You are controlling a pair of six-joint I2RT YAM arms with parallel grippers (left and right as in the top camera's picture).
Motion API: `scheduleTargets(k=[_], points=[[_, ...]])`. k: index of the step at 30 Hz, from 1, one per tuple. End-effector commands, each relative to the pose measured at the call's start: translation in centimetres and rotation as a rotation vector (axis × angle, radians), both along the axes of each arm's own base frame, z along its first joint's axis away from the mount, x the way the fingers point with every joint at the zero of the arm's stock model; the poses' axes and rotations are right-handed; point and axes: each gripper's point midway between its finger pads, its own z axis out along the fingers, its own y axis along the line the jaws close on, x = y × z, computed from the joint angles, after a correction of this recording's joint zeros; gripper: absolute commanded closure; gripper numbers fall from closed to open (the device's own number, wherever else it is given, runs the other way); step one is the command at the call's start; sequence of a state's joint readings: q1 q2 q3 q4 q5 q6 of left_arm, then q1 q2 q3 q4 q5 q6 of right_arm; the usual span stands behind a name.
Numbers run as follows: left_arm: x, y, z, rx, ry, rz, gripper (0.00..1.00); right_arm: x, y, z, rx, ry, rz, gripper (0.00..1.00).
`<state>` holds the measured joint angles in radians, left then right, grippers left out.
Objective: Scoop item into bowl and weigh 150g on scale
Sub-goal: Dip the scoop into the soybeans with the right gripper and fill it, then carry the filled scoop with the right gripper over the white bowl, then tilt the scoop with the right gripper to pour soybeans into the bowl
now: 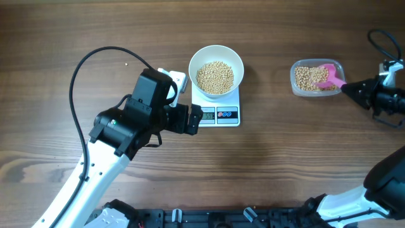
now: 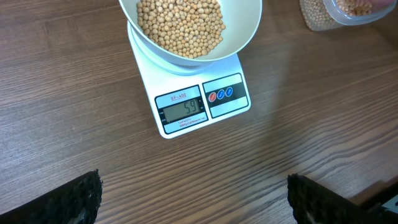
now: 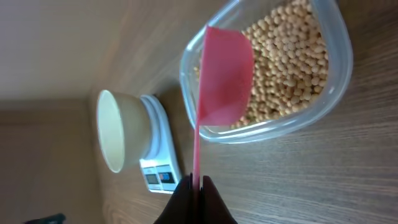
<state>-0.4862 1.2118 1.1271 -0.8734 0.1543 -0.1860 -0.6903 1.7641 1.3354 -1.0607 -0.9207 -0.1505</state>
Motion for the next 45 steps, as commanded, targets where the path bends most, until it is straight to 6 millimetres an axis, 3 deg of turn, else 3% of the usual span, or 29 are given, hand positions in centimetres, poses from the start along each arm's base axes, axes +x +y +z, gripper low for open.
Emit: scheduleTargets(k=[1, 4, 9, 15, 23, 25, 27, 30, 34, 42, 45], points=[[-0.1, -0.3, 0.2, -0.009, 0.0, -0.009, 0.0, 0.4, -0.2, 1.3, 0.116, -0.058, -0.034, 0.96], [-0.1, -0.3, 0.2, -0.009, 0.0, -0.009, 0.0, 0.0, -0.6, 1.5, 0.135, -0.058, -0.054, 0.96], [-0.1, -0.3, 0.2, -0.009, 0.0, -0.009, 0.0, 0.7, 0.8, 5.1, 0.305, -0.209, -0.029, 0.96], [-0.1, -0.3, 0.2, -0.009, 0.0, -0.009, 0.0, 1.0, 2.6, 7.3, 0.431, -0.259, 0.0, 0.96], [-0.1, -0.3, 0.2, -0.009, 0.0, -0.009, 0.0, 1.3, 14.1, 9.4, 0.47, -0.213, 0.301, 0.95], [-0.1, -0.3, 0.2, -0.009, 0.0, -0.009, 0.0, 1.4, 16.0, 9.2, 0.451, -0.183, 0.347, 0.96], [-0.1, -0.3, 0.2, -0.009, 0.0, -0.009, 0.0, 1.7, 17.9, 7.2, 0.338, -0.088, 0.367, 0.96], [-0.1, -0.3, 0.2, -0.009, 0.0, -0.009, 0.0, 2.1, 21.2, 7.5, 0.266, -0.106, 0.433, 0.96], [-0.1, -0.3, 0.2, -0.009, 0.0, -0.009, 0.0, 3.1, 24.1, 7.3, 0.011, -0.202, 0.479, 0.96], [-0.1, -0.3, 0.2, -0.009, 0.0, -0.009, 0.0, 3.8, 26.6, 7.0, -0.566, -0.42, 0.575, 0.96], [-0.1, -0.3, 0.2, -0.009, 0.0, -0.009, 0.0, 3.6, 27.9, 6.8, -0.696, -0.488, 0.653, 0.96]])
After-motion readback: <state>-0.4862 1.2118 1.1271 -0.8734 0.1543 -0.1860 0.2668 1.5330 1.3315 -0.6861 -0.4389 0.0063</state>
